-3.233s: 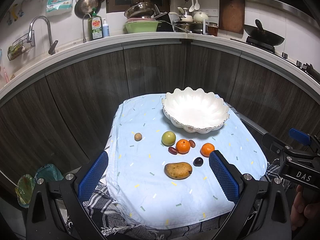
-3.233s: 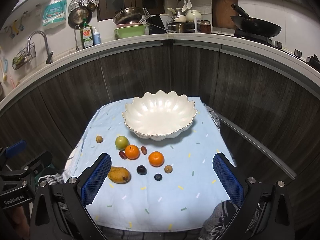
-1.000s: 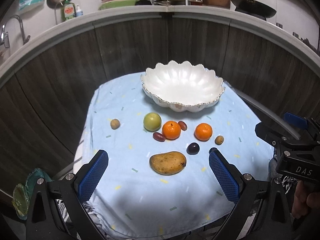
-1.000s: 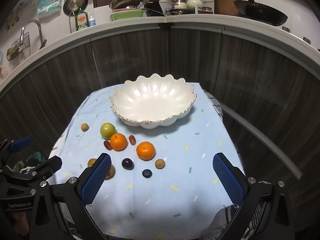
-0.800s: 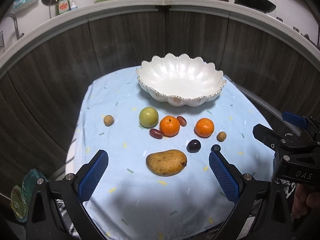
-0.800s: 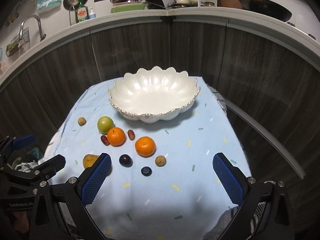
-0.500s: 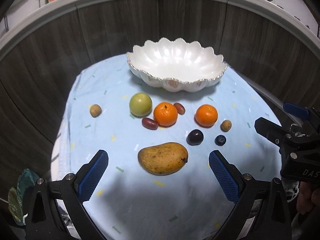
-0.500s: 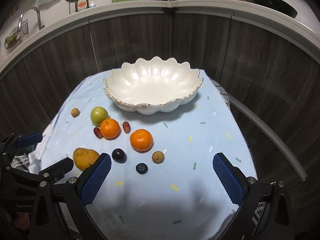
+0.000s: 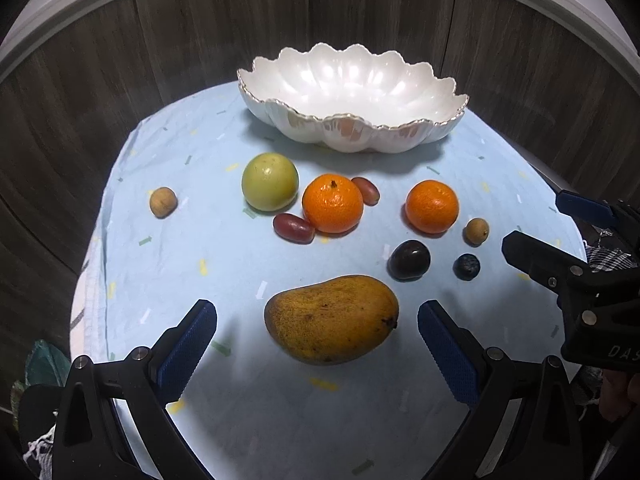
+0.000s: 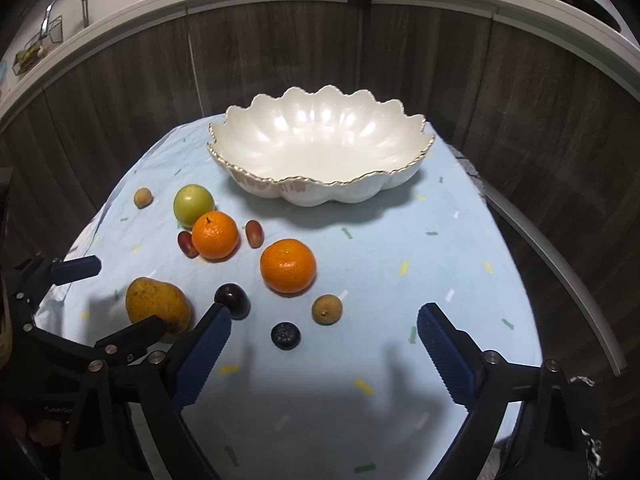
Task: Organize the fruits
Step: 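Lower the left tool to the yellow mango while the right tool approaches the blueberry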
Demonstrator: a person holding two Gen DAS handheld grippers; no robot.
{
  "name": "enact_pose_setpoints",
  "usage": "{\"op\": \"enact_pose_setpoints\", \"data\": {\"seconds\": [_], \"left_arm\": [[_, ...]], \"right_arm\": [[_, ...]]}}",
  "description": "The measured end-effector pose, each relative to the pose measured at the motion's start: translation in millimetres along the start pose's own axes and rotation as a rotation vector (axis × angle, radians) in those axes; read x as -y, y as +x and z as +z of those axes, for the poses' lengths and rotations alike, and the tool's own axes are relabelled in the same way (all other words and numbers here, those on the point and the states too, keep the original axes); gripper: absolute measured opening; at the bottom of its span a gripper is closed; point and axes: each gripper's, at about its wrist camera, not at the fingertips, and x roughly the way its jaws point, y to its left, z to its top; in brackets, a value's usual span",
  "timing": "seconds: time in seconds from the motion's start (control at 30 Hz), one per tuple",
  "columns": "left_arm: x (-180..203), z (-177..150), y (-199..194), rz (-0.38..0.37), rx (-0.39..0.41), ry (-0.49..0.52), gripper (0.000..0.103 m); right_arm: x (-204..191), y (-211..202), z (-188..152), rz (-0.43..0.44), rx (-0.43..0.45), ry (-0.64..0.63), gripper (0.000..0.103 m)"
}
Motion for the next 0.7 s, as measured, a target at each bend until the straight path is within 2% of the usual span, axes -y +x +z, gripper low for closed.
{"op": "enact_pose_setpoints", "data": {"seconds": [0.43, 0.53, 0.7], "left_arm": [[2.7, -3.2, 24.5, -0.027, -0.030, 0.020, 0.100], [1.7, -3.5, 27.1, -0.028, -0.029, 0.016, 0.099], [-1.8, -4.7, 32.3, -0.029, -0.034, 0.005, 0.096]], "right_arm": [[-7.3, 27.6, -10.2, 0.075, -0.073, -0.026, 0.056], [-10.3, 31.2, -12.6, 0.089, -0.085, -0.035, 0.050], [-13.2, 38.3, -14.4, 0.091, -0.099, -0.041, 0.048]]}}
